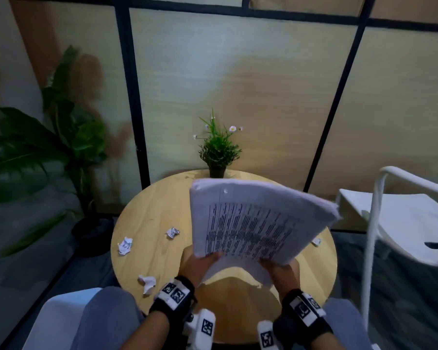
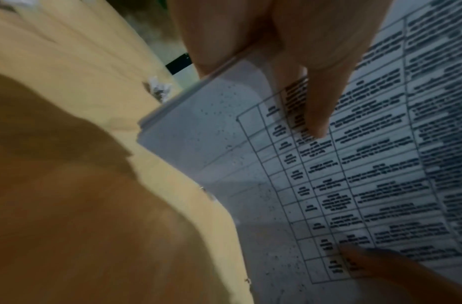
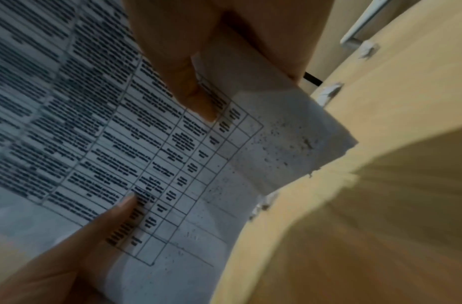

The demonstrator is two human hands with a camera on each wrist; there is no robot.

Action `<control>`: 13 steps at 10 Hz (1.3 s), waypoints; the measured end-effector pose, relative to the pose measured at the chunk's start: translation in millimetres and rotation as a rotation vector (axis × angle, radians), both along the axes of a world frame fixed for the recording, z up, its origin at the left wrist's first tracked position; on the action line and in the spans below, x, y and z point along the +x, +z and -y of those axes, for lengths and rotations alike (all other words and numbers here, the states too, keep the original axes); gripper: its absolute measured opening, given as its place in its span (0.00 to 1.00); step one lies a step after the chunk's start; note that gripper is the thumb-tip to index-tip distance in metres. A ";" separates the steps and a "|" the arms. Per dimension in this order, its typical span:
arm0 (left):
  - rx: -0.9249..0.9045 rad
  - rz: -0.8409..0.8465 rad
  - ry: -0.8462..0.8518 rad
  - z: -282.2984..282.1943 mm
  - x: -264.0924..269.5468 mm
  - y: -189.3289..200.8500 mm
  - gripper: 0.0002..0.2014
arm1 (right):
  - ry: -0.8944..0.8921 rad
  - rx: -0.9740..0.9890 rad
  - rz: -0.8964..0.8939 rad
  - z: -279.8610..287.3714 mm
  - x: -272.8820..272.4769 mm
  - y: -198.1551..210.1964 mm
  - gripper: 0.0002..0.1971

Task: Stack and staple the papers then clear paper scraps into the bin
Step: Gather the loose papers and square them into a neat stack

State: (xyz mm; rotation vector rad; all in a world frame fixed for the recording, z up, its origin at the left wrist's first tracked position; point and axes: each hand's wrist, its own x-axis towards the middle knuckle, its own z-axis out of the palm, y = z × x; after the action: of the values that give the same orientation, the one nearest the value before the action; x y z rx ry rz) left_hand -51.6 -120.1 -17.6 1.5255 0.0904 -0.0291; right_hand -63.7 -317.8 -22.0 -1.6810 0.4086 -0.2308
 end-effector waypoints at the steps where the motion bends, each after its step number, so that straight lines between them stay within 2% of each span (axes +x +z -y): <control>1: 0.135 -0.157 -0.112 -2.9 -13.8 -13.3 0.10 | 0.126 0.007 -0.168 5.7 -10.4 -16.7 0.17; 2: 0.319 -0.017 0.016 -13.3 2.2 -20.2 0.08 | 0.036 -0.071 -0.177 -16.6 -17.6 9.2 0.12; 3: -0.001 0.145 0.067 -7.1 4.7 36.0 0.04 | -0.367 -0.432 -0.124 -51.6 -30.2 80.2 0.08; 4: -0.053 0.164 -0.129 -16.1 -6.3 71.9 0.11 | -0.477 -0.402 -0.094 -61.3 -36.5 131.1 0.11; 5: 0.108 0.108 -0.071 -10.6 3.8 43.4 0.10 | -0.238 -0.170 -0.092 -42.1 -20.6 90.9 0.13; 6: 0.082 0.042 -0.003 -3.7 -5.5 8.8 0.22 | 0.023 -0.045 0.006 -8.9 -15.1 30.8 0.13; 7: 0.026 0.056 0.047 1.5 -13.8 10.4 0.15 | 0.069 -0.003 0.092 -14.5 -13.6 19.4 0.09; 8: 0.057 0.137 0.119 4.1 -7.9 29.5 0.06 | 0.121 0.062 0.261 -15.2 -11.9 41.9 0.10; 9: 0.060 0.155 0.114 1.7 -6.3 31.5 0.05 | 0.157 0.029 0.273 -14.1 -8.4 45.8 0.10; 10: 0.147 0.108 0.077 -3.6 -8.8 17.3 0.07 | 0.152 -0.062 0.126 -13.3 -9.5 28.6 0.10; 11: 0.168 0.139 0.052 -6.1 0.8 34.0 0.10 | 0.130 -0.063 0.207 -13.1 -7.7 49.5 0.11; 12: 0.104 0.275 0.093 -7.1 10.9 75.5 0.07 | 0.068 -0.007 0.367 -12.5 3.1 88.0 0.10; 13: 0.053 0.350 0.130 -6.2 15.6 92.8 0.06 | 0.075 -0.007 0.493 -12.6 4.8 104.9 0.10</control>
State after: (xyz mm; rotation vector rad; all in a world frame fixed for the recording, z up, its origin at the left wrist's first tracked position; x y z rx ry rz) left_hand -36.1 -113.8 75.2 1.5535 -0.0900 0.3455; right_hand -58.9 -305.2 82.9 -1.5770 -0.0243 -0.5745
